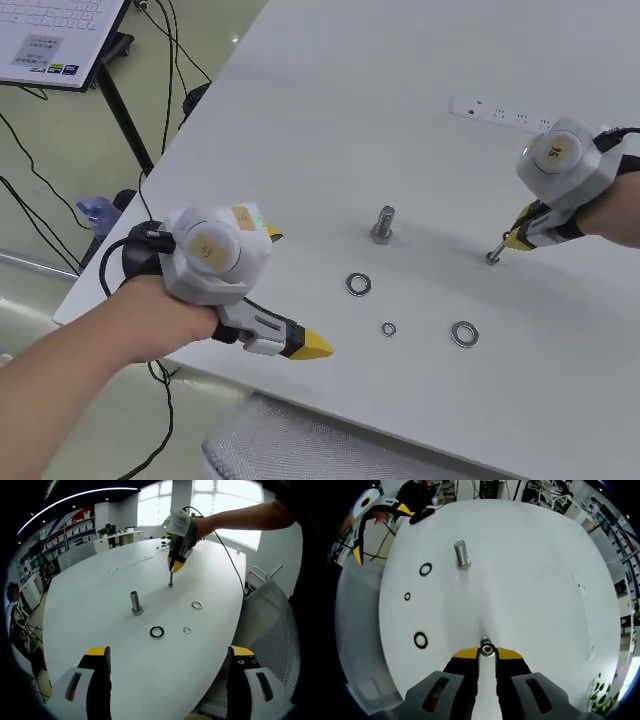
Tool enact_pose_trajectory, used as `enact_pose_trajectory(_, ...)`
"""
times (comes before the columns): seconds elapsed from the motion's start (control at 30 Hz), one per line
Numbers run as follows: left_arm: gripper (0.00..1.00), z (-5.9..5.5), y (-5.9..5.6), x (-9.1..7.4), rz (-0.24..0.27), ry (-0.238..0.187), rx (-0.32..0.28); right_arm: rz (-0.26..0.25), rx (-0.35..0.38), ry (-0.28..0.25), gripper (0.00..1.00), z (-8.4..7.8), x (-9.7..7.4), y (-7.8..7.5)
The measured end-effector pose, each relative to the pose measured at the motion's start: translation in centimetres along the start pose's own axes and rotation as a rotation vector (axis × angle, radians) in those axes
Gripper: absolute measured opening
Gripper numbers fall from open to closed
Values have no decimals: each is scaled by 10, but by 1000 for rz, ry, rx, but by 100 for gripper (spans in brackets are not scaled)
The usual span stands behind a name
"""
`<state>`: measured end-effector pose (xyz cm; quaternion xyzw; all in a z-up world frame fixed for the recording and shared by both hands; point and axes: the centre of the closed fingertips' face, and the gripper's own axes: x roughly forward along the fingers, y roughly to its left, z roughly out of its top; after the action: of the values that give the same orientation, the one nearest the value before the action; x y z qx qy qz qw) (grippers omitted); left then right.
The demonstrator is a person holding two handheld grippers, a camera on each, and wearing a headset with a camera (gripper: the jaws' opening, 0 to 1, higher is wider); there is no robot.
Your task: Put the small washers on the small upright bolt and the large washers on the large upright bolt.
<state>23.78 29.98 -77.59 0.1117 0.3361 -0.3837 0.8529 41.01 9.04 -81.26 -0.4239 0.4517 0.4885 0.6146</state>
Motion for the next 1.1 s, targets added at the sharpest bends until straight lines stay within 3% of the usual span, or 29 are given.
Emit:
enact_pose_trajectory(0.1, 100, 2, 2, 1, 10, -14, 1, 0, 1, 1, 12, 1, 0, 0)
enact_pose_trajectory(0.67, 97, -3, -1, 0, -4, 4, -11, 7, -15, 20, 12, -1, 4, 3)
enact_pose_trajectory(1.1, 94, -8, -3, -5, -2, 18, -12, 16, -16, 27, 12, -4, 19, 4)
